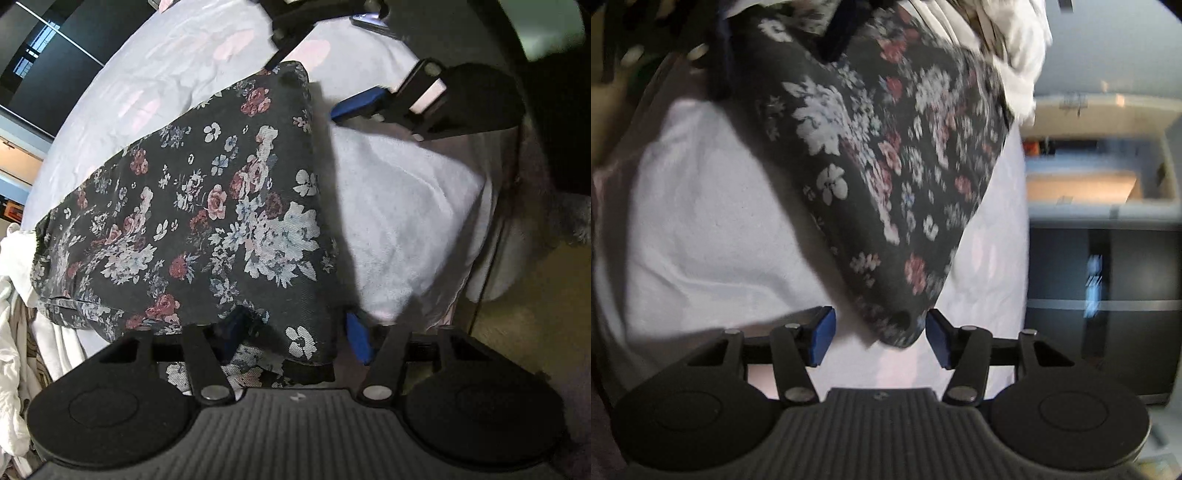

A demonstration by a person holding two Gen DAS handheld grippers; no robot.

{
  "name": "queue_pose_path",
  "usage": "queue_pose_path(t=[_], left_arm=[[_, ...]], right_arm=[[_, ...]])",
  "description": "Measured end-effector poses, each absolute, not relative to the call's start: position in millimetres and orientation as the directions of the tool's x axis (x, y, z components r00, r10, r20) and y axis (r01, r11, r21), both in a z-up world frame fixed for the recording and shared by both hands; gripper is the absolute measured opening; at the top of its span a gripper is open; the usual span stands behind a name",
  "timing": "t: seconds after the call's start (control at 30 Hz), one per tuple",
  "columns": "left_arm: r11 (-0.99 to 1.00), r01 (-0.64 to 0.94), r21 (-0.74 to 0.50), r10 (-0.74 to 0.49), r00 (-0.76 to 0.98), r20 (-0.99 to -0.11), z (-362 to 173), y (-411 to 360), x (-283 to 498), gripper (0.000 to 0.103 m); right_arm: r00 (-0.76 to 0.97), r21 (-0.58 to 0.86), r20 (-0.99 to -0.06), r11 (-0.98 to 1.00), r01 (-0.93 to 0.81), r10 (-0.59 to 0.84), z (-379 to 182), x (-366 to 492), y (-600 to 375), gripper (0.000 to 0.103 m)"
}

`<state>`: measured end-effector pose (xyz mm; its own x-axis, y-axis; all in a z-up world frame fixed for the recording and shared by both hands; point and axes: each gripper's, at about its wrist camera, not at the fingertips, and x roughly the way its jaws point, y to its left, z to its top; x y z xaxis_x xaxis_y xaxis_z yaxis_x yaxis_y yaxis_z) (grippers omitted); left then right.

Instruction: Fold clothes

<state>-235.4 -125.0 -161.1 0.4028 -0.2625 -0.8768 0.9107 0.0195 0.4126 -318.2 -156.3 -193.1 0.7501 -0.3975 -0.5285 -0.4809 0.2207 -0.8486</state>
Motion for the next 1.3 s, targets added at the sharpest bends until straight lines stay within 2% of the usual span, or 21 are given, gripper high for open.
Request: queue_pose_path(t=[0.07, 0.17, 0.3, 0.4, 0.5, 0.6, 0.73, 0.93, 1.13, 1.3], left_arm=[[0.037, 0.922, 0.386, -0.28, 0.381, -0.881, -156, -123, -232, 0.026], [0.065, 0.94, 0.335, -0.304, 0.338, -0.891, -148, -120, -223, 0.015], [0.092, 0.961, 0.262, -0.337, 0.278, -0.899, -131, -114, -214, 0.011], [0.085, 0.962, 0.258, -0.365, 0.271, -0.891, -120, -111, -218, 0.01], [0.082, 0.965, 0.249, -0.392, 0.261, -0.882, -108, -105, -220, 0.01], [0.081, 0.973, 0.218, -0.415, 0.232, -0.88, -94, -96, -217, 0.01], [0.038, 0.986, 0.165, -0.445, 0.164, -0.88, -66, -79, -210, 0.01], [-0.085, 0.983, 0.161, -0.447, 0.107, -0.888, -27, -39, -214, 0.009], [-0.076, 0.995, 0.066, -0.44, 0.026, -0.897, -2, -8, -208, 0.009], [-0.025, 0.999, 0.04, -0.48, 0.023, -0.877, 13, 0, -192, 0.009]], right_arm=[[0.791, -0.868, -0.492, 0.135, -0.478, -0.365, -200, -321, -156, 0.057], [0.825, -0.879, -0.465, 0.057, -0.473, -0.321, -211, -322, -157, 0.056], [0.845, -0.895, -0.436, 0.054, -0.442, -0.31, -213, -317, -155, 0.053], [0.855, -0.908, -0.408, 0.044, -0.417, -0.319, -217, -310, -154, 0.039], [0.856, -0.916, -0.387, 0.038, -0.399, -0.342, -218, -304, -153, 0.033], [0.851, -0.921, -0.378, 0.055, -0.385, -0.364, -205, -305, -145, 0.02], [0.813, -0.891, -0.453, 0.204, -0.405, -0.366, -166, -303, -131, 0.011], [0.759, -0.819, -0.57, 0.29, -0.496, -0.315, -106, -317, -93, 0.008], [0.696, -0.725, -0.679, 0.365, -0.584, -0.234, -56, -337, -65, 0.007], [0.714, -0.724, -0.668, 0.406, -0.558, -0.211, -32, -330, -61, 0.006]])
